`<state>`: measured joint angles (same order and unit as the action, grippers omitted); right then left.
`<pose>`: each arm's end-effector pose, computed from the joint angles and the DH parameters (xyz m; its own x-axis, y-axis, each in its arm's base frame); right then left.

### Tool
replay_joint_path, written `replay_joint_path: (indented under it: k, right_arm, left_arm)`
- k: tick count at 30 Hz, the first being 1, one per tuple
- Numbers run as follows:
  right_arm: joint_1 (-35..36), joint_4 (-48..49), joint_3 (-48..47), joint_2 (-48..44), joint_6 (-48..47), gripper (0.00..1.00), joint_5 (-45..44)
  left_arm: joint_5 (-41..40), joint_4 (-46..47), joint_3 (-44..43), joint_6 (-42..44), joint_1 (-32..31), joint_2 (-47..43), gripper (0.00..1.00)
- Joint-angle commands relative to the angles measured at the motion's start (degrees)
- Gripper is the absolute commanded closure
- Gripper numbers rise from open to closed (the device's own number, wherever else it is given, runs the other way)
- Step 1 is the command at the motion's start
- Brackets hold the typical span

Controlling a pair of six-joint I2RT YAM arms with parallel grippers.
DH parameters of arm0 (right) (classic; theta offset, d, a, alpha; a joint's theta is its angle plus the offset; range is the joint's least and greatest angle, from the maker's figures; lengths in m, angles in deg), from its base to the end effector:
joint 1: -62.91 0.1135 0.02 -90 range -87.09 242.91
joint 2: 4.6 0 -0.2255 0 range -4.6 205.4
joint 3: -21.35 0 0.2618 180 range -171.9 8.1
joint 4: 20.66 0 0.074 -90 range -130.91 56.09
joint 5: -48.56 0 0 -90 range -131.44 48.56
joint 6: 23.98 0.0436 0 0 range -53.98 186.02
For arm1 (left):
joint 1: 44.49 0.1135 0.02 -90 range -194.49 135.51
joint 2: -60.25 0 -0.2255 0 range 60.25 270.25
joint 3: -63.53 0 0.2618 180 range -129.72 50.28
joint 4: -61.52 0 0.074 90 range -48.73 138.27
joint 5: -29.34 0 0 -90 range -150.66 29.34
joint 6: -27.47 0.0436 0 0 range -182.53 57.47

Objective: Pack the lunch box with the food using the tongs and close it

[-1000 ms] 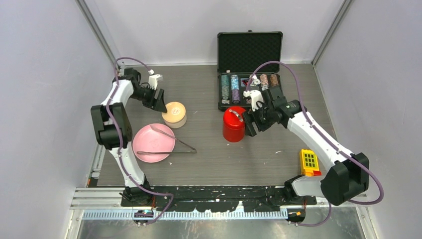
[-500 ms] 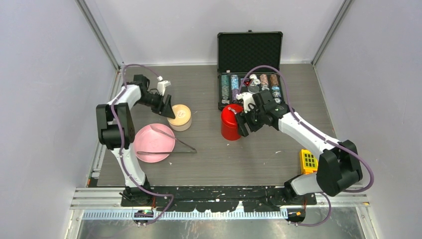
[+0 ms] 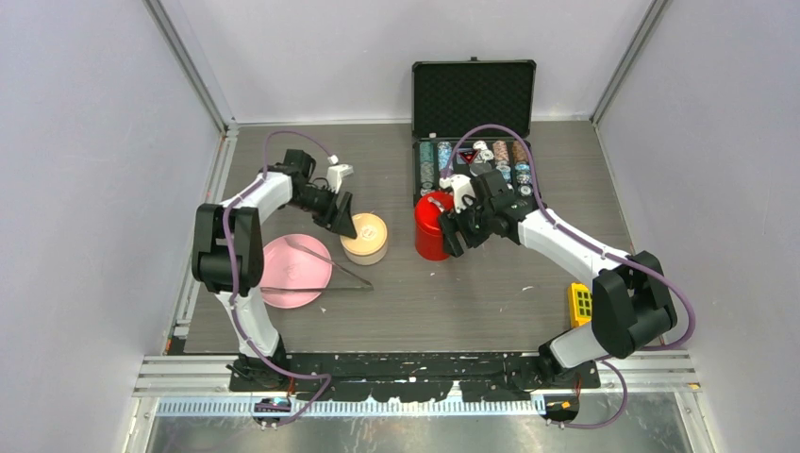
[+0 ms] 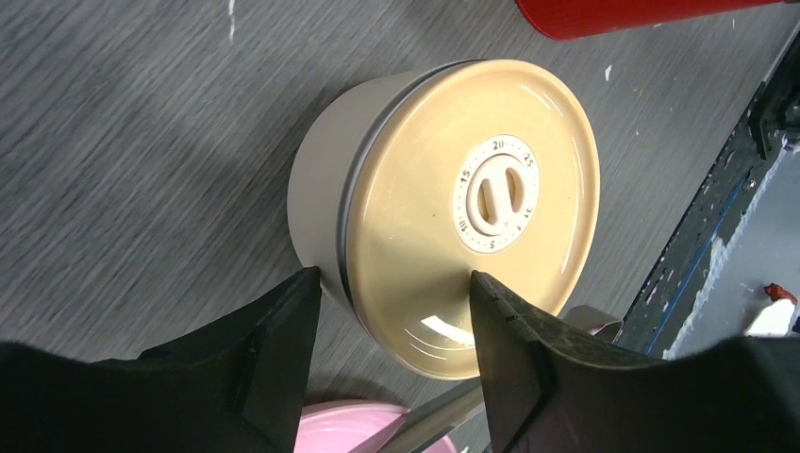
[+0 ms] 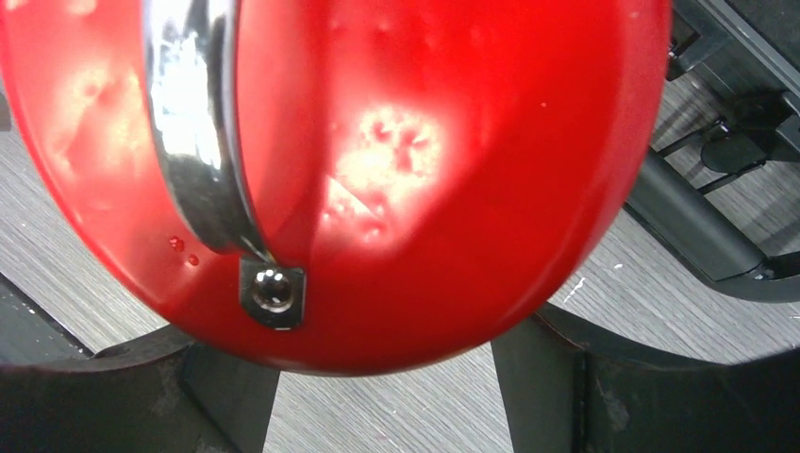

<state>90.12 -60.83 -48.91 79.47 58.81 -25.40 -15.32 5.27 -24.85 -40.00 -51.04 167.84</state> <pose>0.2783 0.1566 0.1816 -0.6403 -0.4649 -0.6115 -0.6696 0.7278 0.1479 0.3557 -0.0721 0.1410 -0.7896 0.3618 -0.4957 0.6064 0.5839 -0.5398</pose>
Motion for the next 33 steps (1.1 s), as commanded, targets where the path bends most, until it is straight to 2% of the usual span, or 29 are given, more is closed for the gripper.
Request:
replay_joint_path:
  k: [1, 10, 17, 19, 21, 22, 23, 29, 31, 33]
  right_arm:
    - [0.25, 0.78, -3.41, -1.03, -0.67, 0.22, 1.87]
    - [0.22, -6.44, -5.27, -5.26, -2.51, 0.19, 3.97]
    - [0.22, -11.56, -7.31, -9.27, -3.66, 0.16, 4.18]
    - [-0.11, -14.09, -9.33, -9.72, -3.74, 0.14, 4.99]
    - [-0.66, -17.02, -11.66, -10.66, -3.36, 0.13, 7.45]
    - [-0.7, -18.99, -12.71, -11.2, -3.53, 0.11, 8.07]
    - [-0.67, -20.27, -13.55, -11.74, -3.76, 0.11, 8.45]
    - [-0.7, -26.26, -18.79, -15.06, -4.86, 0.11, 8.01]
    - [-1.14, -26.1, -20.25, -16.38, -2.62, 0.1, 6.97]
    - [-5.3, -24.86, -22.09, -17.0, 1.64, 0.1, 8.71]
  left_arm:
    - [-2.35, 6.09, 2.18, -6.0, -2.16, -1.96, 0.4]
    - [-4.81, 13.74, 3.04, -17.03, -4.82, -1.77, 0.4]
    - [-5.58, 14.69, 1.99, -19.96, -7.59, -1.68, 0.4]
    - [-6.12, 12.64, 0.81, -19.89, -7.82, -2.12, 0.34]
    - [-7.55, 7.63, -1.98, -18.07, -7.49, -3.63, 0.18]
    - [-7.79, 5.74, -3.28, -17.18, -6.75, -4.69, 0.05]
    - [-7.67, 3.92, -3.85, -16.75, -6.06, -6.11, 0.01]
    - [-7.94, -5.66, -8.49, -11.74, -2.41, -13.46, 0.0]
    - [-6.88, -8.81, -9.99, -11.08, -0.9, -15.22, 0.0]
    - [-5.61, -10.64, -10.94, -11.37, 1.69, -16.97, 0.0]
